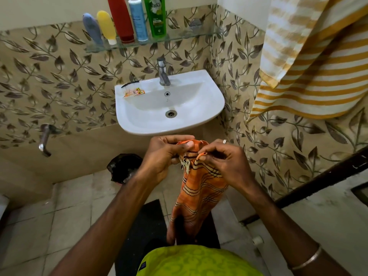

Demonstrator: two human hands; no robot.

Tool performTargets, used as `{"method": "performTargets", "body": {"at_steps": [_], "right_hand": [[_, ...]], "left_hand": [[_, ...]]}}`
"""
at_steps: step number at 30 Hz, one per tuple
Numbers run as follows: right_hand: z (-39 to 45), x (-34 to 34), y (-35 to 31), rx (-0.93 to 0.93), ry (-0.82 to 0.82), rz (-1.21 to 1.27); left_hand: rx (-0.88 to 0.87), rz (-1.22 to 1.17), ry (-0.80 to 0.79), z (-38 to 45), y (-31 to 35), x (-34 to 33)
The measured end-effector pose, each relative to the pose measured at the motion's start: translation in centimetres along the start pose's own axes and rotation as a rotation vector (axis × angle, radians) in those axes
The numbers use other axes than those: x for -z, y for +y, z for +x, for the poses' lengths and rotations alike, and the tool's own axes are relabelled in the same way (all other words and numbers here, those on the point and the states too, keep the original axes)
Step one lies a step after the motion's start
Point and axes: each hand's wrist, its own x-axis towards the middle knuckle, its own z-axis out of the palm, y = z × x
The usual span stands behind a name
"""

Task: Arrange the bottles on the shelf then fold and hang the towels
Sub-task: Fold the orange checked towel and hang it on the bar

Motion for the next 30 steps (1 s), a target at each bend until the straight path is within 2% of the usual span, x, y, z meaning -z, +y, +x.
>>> {"method": "performTargets", "body": {"at_steps": [3,6,16,20,24,27,30], "right_hand": [[0.1,0.1,-0.4,0.068,0.026,0.026],[0.2,0.0,-0.7,0.108,0.053,0.021],[0.6,-0.5,-0.8,0.129,0.101,-0.115],[0.5,-0.6,-1.1,0.11,0.125,-0.145],[0.4,-0.9,-1.1,0.099,0.167,-0.228],[0.3,-0.8,-0.8,0.093,0.192,-0.292],[0.1,-0.6,-0.7,0.081,0.174,-0.293]], "left_hand": [[-0.056,0.06,0.003,-0.5,0.0,-0.5],[-0.099,0.115,-0.074,-0.9,0.0,-0.7],[-0.212,0.224,-0.19,-1.4,-0.9,-0.8],[-0.229,0.253,-0.237,-1.7,-1.0,-0.6],[-0.254,0.335,-0.193,-1.5,-1.3,-0.8],[-0.232,0.34,-0.191,-1.3,-1.3,-0.7],[-0.173,0.32,-0.261,-1.3,-0.7,-0.2]]}}
